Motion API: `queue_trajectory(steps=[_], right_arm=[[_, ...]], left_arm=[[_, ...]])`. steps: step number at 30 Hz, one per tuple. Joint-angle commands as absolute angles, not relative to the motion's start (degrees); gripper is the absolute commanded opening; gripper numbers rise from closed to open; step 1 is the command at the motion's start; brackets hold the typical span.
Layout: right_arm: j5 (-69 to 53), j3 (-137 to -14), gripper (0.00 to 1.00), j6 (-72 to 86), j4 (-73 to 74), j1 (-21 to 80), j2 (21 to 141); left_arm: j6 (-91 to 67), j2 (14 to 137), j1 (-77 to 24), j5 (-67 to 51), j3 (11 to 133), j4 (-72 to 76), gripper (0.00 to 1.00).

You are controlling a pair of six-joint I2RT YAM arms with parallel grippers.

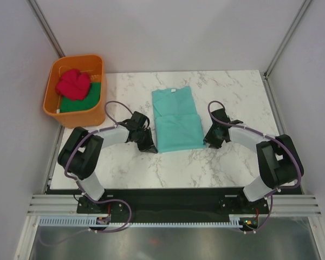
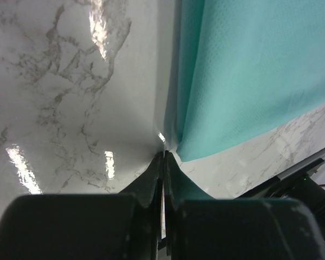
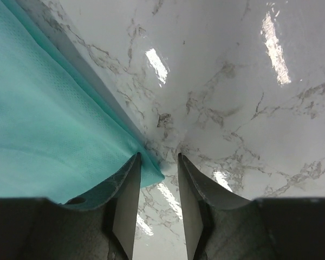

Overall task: Fold and stack the t-shirts
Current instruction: Fold the tshirt

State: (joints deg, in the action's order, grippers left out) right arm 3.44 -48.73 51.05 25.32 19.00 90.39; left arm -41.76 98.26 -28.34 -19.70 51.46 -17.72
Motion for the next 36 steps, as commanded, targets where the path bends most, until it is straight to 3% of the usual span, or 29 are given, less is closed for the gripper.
queue_trajectory(steps=[1,7,10,11,12,15,17,24,29,31,32,33,36], right_arm=[[2.5,-46.3,0.41,51.9,23.6,19.2,88.8],[2.5,-44.1,0.24,52.6,22.6,19.6,86.7],[2.4,-43.4,0.23,52.7,22.1,20.4,86.6],[2.0,-43.2,0.23,52.7,21.8,20.7,86.6],[1.8,-42.9,0.23,52.8,21.4,20.8,86.6],[1.5,-42.5,0.23,53.1,21.0,21.4,86.3],[1.5,-42.4,0.23,53.3,21.1,21.6,86.0],[2.0,-40.2,0.22,55.0,20.7,24.1,83.3],[1.9,-39.2,0.21,55.4,20.0,25.0,83.6],[2.1,-39.0,0.2,55.3,19.8,25.0,83.7],[2.2,-38.9,0.2,55.2,19.8,25.0,83.6],[2.6,-38.8,0.19,55.3,19.8,25.0,83.7],[2.6,-38.4,0.19,55.6,19.3,25.1,83.7]], left_arm=[[-42.8,96.8,-28.6,-19.4,50.0,-17.0,0.02],[-41.9,95.7,-28.6,-18.0,48.0,-17.8,0.02],[-40.9,94.0,-28.5,-18.2,47.9,-18.1,0.02],[-40.8,93.3,-28.5,-18.2,48.1,-18.1,0.06],[-40.9,92.0,-28.5,-18.5,48.2,-18.2,0.22],[-42.4,90.4,-28.5,-19.8,49.0,-18.1,0.44],[-42.8,90.3,-28.5,-19.9,49.5,-18.1,0.49],[-41.2,91.3,-28.5,-16.3,51.0,-18.2,0.5],[-40.1,95.0,-28.5,-16.0,51.9,-18.2,0.45],[-39.6,95.3,-28.5,-15.8,52.0,-18.2,0.26],[-39.6,95.1,-28.5,-15.6,51.9,-18.2,0.08],[-39.7,94.7,-28.5,-15.4,51.7,-18.4,0.02],[-41.2,92.3,-28.5,-14.6,50.6,-19.2,0.02]])
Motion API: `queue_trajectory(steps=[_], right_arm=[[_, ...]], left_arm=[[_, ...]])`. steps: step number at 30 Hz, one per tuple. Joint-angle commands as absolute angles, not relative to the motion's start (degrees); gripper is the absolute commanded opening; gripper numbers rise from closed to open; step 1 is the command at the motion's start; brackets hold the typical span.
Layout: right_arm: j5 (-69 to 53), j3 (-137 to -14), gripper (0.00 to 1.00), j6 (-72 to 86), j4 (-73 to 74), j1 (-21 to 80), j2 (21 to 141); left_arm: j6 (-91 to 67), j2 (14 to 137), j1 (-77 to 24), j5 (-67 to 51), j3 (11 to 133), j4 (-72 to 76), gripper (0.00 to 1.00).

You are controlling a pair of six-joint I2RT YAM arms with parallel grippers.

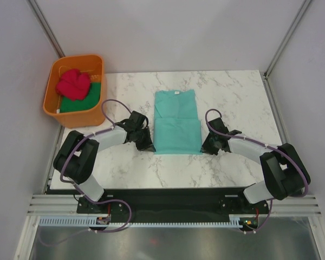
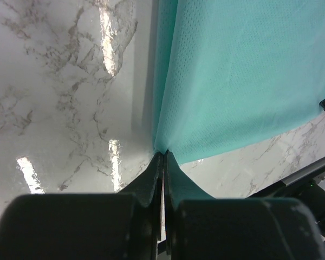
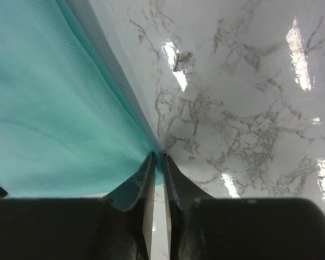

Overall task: Fold and stack the t-shirts
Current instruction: Fold the tshirt

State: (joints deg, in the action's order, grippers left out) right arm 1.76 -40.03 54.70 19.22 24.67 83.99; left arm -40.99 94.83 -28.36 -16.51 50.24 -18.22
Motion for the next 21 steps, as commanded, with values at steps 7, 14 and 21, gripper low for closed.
queue_trajectory(steps=[7,14,21], right_arm=[[2.3,-38.4,0.23,55.5,18.3,25.6,83.9],[2.3,-38.3,0.33,55.6,18.3,25.8,83.5],[2.4,-38.5,0.36,55.9,19.1,25.8,83.0]], left_arm=[[-42.9,93.3,-28.6,-14.5,48.5,-19.5,0.02],[-43.2,93.5,-29.0,-13.1,47.8,-19.4,0.02],[-42.5,94.0,-29.0,-13.6,47.9,-19.4,0.02]])
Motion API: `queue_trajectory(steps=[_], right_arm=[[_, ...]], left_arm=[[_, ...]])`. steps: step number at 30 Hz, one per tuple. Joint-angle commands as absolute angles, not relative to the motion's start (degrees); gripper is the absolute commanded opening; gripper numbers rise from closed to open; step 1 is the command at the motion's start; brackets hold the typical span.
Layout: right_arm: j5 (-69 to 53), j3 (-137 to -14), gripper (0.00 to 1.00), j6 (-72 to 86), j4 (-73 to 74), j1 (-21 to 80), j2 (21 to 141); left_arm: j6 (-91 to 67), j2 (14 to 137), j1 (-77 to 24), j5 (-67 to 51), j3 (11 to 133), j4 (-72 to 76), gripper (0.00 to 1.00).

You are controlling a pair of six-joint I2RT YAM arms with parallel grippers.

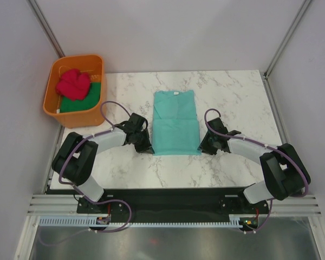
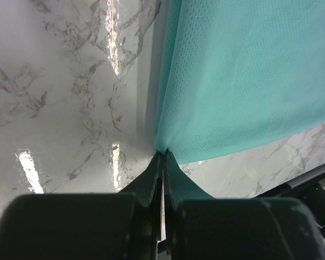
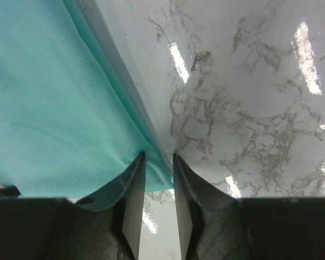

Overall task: Fold and stack the t-shirts
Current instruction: Fold the tshirt

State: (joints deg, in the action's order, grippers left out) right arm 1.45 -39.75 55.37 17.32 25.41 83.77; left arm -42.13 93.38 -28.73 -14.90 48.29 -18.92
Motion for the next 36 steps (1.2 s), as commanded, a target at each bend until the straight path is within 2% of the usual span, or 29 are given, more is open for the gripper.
queue_trajectory(steps=[1,8,10,11,14,17,25,36], right_arm=[[2.3,-38.5,0.36,55.8,19.3,25.8,83.0],[2.9,-40.2,0.4,55.1,21.6,25.8,83.1],[2.9,-40.6,0.4,55.0,22.1,25.8,82.5],[2.8,-40.6,0.4,54.9,22.1,25.8,82.2],[2.7,-40.4,0.39,54.7,22.1,25.8,80.9],[2.6,-39.7,0.38,54.8,22.2,26.2,80.5],[2.3,-38.8,0.39,55.3,20.9,27.6,79.9],[3.1,-37.3,0.38,55.9,19.7,28.2,81.2]], left_arm=[[-42.5,94.0,-29.0,-13.8,47.9,-19.4,0.02],[-41.8,94.1,-29.0,-14.0,48.0,-19.6,0.03],[-41.7,93.7,-29.0,-13.9,48.0,-19.9,0.11],[-41.7,93.4,-29.0,-13.6,48.0,-20.1,0.19],[-41.5,91.9,-29.0,-13.3,48.3,-20.7,0.33],[-41.5,90.2,-29.0,-13.3,48.4,-21.5,0.39],[-42.8,89.5,-29.0,-14.7,47.8,-21.8,0.43],[-43.6,92.8,-29.7,-14.0,46.8,-20.7,0.39]])
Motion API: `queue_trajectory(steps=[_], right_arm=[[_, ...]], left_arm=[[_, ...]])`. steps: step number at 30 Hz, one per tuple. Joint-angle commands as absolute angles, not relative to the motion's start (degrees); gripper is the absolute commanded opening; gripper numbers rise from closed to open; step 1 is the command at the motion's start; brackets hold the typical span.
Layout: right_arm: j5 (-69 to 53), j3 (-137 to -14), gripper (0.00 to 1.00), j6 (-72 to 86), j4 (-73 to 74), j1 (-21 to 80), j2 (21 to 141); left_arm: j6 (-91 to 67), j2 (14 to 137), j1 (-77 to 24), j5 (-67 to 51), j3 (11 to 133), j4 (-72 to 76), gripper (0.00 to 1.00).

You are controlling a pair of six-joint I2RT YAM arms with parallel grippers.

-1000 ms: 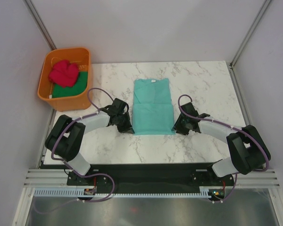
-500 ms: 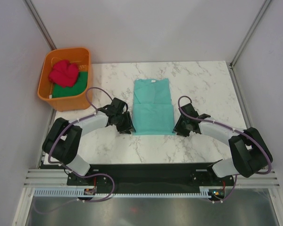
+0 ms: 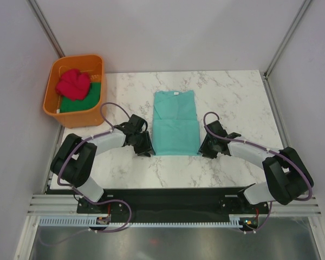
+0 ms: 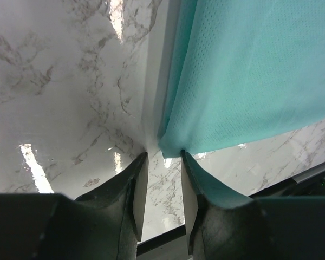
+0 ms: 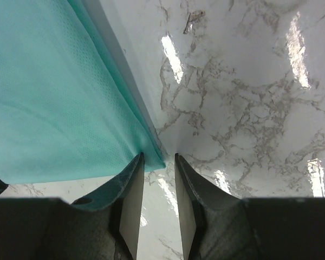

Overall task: Fold and stack the t-shirts
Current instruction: Fold the tshirt

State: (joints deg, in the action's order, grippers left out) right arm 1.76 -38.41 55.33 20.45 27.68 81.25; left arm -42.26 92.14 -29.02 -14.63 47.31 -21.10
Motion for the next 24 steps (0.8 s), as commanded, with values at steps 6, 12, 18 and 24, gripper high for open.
queue_trajectory(steps=[6,12,18,24], right_arm=[[4.1,-37.1,0.28,55.8,19.2,28.4,81.7],[4.8,-36.7,0.0,55.2,18.2,28.6,81.9],[4.3,-36.0,0.0,54.8,17.5,29.5,78.8],[4.0,-35.9,0.0,55.0,18.4,31.0,76.0]], left_arm=[[-43.5,93.2,-30.1,-12.6,46.3,-20.7,0.25],[-43.2,93.1,-30.1,-12.6,46.8,-20.7,0.02],[-43.5,91.1,-31.4,-13.4,47.0,-20.7,0.02],[-45.1,87.0,-32.4,-13.3,45.3,-21.1,0.02]])
